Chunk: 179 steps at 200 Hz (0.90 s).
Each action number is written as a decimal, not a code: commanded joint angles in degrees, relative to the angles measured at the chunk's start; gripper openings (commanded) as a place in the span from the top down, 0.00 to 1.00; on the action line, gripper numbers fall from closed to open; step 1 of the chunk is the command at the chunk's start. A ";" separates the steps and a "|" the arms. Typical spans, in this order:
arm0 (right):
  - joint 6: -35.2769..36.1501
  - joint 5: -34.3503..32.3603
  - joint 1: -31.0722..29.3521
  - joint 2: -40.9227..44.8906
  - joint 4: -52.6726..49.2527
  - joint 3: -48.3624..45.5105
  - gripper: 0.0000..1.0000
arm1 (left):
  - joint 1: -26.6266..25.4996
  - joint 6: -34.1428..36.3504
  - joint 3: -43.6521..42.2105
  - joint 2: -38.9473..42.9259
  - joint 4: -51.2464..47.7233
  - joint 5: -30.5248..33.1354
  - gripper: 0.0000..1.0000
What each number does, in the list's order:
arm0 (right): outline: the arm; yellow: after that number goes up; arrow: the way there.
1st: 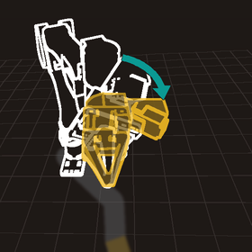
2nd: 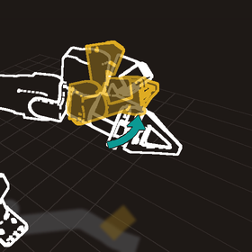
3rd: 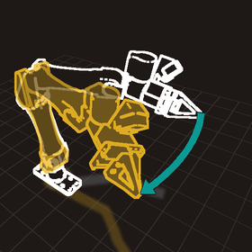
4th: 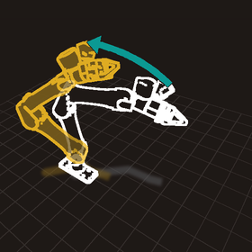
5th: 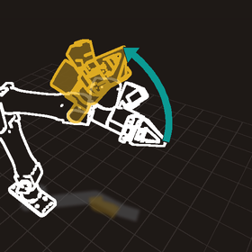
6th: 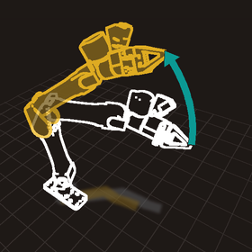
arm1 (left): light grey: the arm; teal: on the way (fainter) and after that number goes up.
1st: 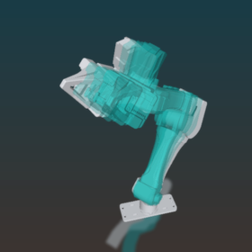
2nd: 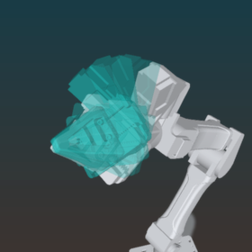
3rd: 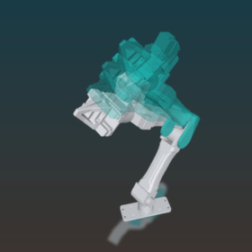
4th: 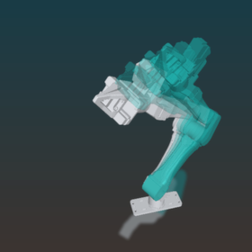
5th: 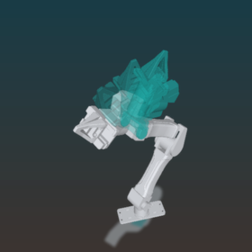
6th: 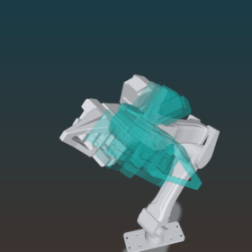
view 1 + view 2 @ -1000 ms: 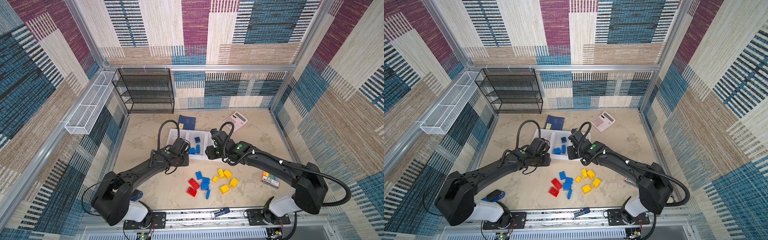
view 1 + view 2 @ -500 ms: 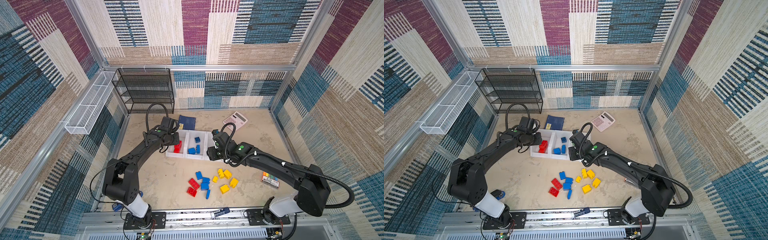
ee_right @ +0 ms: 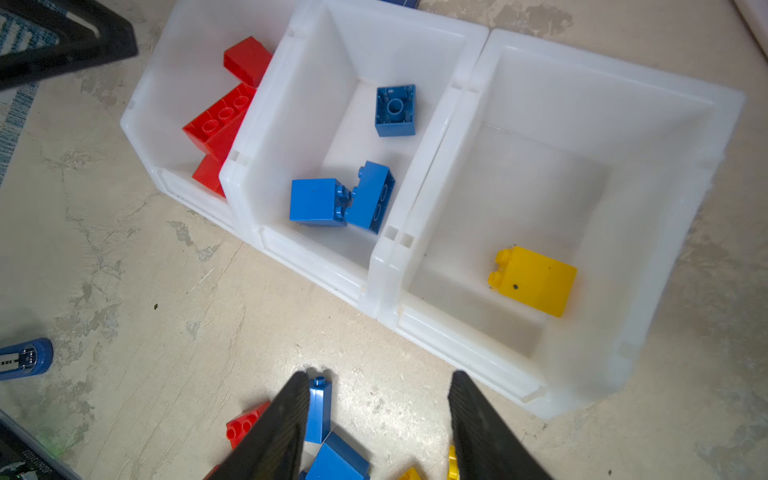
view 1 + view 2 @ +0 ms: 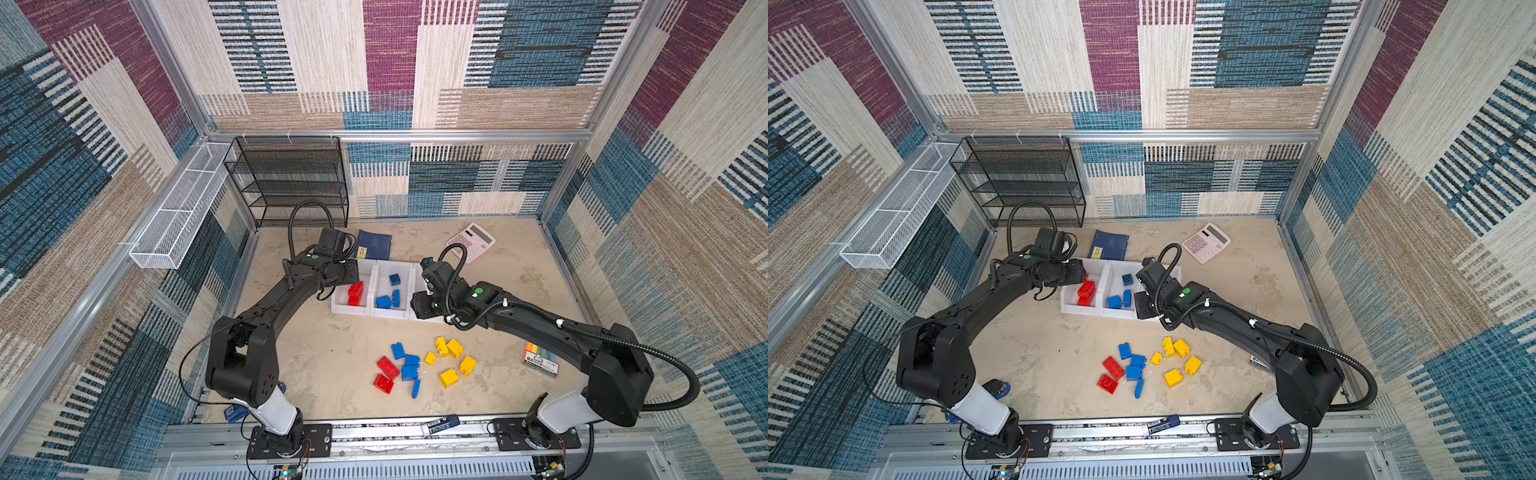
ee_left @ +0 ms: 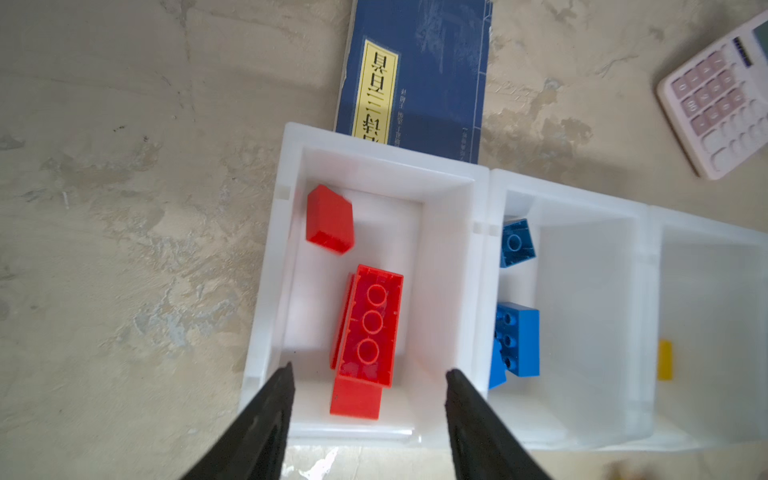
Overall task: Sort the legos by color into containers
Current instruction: 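Carry the red brick into the nearest compartment and open the left gripper, then grasp a blue brick from the pile with the right gripper while the left withdraws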
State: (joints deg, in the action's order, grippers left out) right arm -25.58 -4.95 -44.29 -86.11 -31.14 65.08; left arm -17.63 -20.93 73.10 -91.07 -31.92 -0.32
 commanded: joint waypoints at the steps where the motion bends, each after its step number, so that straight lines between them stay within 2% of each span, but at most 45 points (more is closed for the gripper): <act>1: -0.52 0.21 -0.02 0.64 0.70 -0.33 0.43 | -0.01 -1.11 -3.22 4.44 -0.46 0.21 0.39; 52: -1.40 0.40 -0.09 3.25 0.17 -3.71 0.44 | -0.04 -6.25 -20.36 23.24 0.35 -1.29 0.38; 100: -1.67 2.42 -0.13 3.25 0.76 -6.90 0.45 | -0.52 -19.14 -36.20 40.01 4.89 -5.21 0.41; 130: -1.40 3.38 -0.35 2.65 -0.23 -7.21 0.46 | -0.72 -19.70 -39.33 43.96 2.60 -5.01 0.41; 179: -2.47 3.11 -2.46 0.73 -1.74 -7.42 0.47 | -0.84 -20.03 -40.96 45.77 1.87 -5.71 0.41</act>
State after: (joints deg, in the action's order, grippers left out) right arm -26.76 -2.04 -45.82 -84.49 -32.27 57.69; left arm -18.39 -39.31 32.62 -45.56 -29.89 -5.08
